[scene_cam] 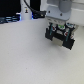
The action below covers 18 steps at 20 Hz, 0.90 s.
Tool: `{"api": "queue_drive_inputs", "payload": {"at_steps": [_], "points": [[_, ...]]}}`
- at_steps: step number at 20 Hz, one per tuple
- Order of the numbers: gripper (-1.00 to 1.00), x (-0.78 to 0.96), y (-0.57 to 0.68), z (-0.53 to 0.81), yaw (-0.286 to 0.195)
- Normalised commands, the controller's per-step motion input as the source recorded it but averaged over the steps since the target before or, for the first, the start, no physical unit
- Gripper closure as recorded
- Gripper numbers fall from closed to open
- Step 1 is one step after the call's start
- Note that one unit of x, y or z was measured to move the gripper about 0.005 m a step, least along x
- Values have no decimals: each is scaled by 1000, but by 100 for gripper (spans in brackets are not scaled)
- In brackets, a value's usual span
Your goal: Open the kcup holder, insert the kcup into the holder, and close the kcup holder
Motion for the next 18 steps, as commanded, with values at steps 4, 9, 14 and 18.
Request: {"api": "queue_drive_inputs", "payload": {"at_steps": [4, 9, 14, 18], "points": [[-100, 285, 179, -241, 147], [-100, 74, 128, -183, 236], [-100, -139, 19, -162, 288], [-100, -364, 66, -83, 261]]}}
